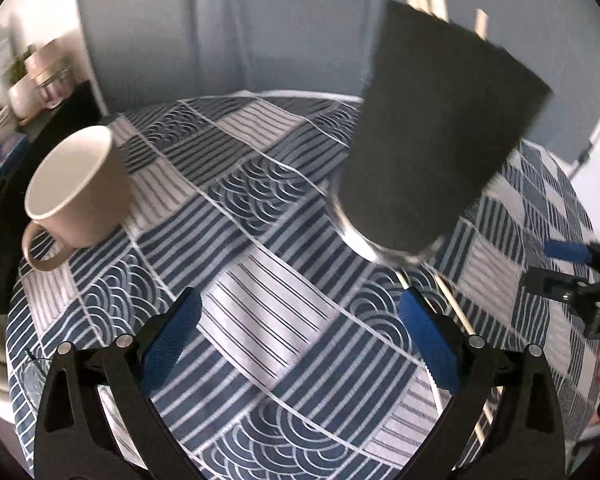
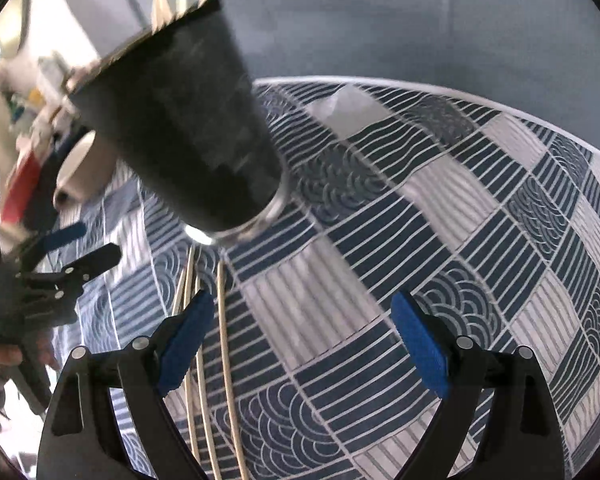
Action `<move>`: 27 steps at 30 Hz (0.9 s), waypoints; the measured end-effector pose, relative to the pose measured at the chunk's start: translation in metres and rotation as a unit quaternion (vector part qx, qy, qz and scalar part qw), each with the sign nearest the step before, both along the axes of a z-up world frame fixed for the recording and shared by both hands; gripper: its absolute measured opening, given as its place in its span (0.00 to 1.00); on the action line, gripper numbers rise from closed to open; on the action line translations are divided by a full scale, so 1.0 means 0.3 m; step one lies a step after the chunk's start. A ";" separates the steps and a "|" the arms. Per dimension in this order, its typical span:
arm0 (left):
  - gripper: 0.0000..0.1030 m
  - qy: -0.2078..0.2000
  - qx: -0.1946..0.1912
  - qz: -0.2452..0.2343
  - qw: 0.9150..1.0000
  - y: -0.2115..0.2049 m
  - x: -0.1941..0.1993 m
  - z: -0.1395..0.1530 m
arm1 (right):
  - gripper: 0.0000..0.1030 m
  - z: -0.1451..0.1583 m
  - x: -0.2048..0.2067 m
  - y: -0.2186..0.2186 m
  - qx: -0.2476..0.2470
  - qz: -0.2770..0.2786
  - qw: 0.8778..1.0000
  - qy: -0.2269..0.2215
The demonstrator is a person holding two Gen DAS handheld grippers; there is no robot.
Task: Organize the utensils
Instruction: 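Move both open tools back down to the remaining chopsticks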
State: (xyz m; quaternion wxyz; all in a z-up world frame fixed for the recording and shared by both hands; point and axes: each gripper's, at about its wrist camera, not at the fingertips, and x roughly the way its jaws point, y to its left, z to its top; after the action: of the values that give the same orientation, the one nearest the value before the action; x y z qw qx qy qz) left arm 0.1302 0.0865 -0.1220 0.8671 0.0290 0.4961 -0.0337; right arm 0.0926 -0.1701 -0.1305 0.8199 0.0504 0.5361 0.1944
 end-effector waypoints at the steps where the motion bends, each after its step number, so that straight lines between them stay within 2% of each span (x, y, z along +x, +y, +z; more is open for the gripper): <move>1: 0.94 0.003 0.001 -0.009 1.000 -0.011 -0.010 -0.008 | 0.83 -0.004 -0.004 0.004 -0.002 0.004 1.000 0.003; 11: 0.94 0.034 0.009 -0.072 0.997 -0.107 -0.091 -0.074 | 0.83 -0.069 -0.028 0.037 -0.016 0.015 0.999 0.046; 16: 0.94 0.043 -0.004 -0.076 0.996 -0.128 -0.122 -0.087 | 0.83 -0.078 -0.033 0.089 -0.025 0.034 0.998 0.047; 25: 0.94 0.071 0.021 -0.092 0.993 -0.163 -0.150 -0.125 | 0.83 -0.096 -0.032 0.154 -0.041 0.057 0.996 0.056; 27: 0.94 0.077 0.016 -0.095 0.992 -0.167 -0.154 -0.128 | 0.83 -0.098 -0.033 0.161 -0.038 0.057 0.996 0.057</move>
State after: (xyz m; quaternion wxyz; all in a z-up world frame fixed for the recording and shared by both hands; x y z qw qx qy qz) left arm 0.0840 0.0363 -0.1603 0.8183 0.0876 0.5573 -0.1099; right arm 0.0826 -0.1217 -0.1597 0.7767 -0.0005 0.5912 0.2171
